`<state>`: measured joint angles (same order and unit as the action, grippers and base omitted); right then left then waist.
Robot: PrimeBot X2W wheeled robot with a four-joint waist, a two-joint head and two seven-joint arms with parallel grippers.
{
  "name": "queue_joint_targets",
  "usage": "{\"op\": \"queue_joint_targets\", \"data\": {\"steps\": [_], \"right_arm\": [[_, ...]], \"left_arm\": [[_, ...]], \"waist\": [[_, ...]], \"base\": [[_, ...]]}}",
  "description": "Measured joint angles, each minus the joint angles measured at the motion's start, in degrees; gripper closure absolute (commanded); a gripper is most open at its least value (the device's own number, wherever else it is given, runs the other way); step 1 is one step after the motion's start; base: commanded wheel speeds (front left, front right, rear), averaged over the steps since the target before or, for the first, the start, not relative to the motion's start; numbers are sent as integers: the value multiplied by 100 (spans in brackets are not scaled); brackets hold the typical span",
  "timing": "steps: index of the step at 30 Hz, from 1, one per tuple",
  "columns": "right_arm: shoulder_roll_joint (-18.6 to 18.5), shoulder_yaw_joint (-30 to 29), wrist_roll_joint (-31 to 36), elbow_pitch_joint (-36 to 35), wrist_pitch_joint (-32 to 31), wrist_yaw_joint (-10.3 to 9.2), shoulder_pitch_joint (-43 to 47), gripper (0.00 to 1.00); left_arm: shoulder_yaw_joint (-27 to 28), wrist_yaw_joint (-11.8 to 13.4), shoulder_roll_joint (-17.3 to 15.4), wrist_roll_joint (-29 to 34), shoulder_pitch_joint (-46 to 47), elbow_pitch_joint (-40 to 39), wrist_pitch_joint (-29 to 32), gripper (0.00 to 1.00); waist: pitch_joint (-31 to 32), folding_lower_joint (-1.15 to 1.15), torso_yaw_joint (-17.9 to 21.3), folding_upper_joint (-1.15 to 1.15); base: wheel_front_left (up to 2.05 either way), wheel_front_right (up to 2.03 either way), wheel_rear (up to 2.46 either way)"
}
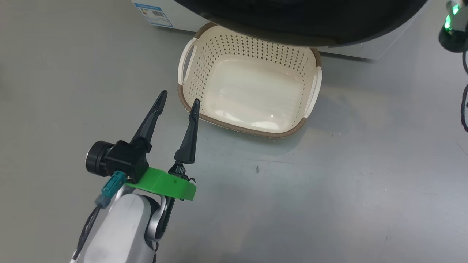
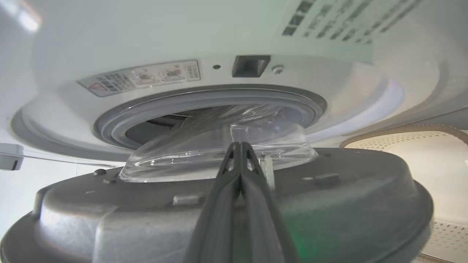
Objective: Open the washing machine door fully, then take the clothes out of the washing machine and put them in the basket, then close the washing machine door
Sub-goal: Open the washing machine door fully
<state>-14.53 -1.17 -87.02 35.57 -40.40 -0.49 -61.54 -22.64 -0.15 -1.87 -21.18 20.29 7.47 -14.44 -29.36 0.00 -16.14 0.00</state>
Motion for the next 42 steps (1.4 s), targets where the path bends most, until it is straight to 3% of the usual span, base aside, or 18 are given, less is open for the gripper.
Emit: {"op": "queue_joint_targets", "data": {"steps": [12,22,42], "right_arm": [[200,111,-134,108,-337,396,555,100],[603,308,-344,147,-688,583,1015,100],[953,595,-572,113,-1054,699,2026,100]], "left_arm": [[-130,75,0,-92,-38,155,0,0],[-122,137,-2,-92,-282,330,0,0],[-77,169,-4,-41,-684,666,0,0]], "waist": [[324,0,55,0],[693,0,67,0],[1430,0,44,0]], "base": [[0,0,0],[0,0,0],[0,0,0]]}}
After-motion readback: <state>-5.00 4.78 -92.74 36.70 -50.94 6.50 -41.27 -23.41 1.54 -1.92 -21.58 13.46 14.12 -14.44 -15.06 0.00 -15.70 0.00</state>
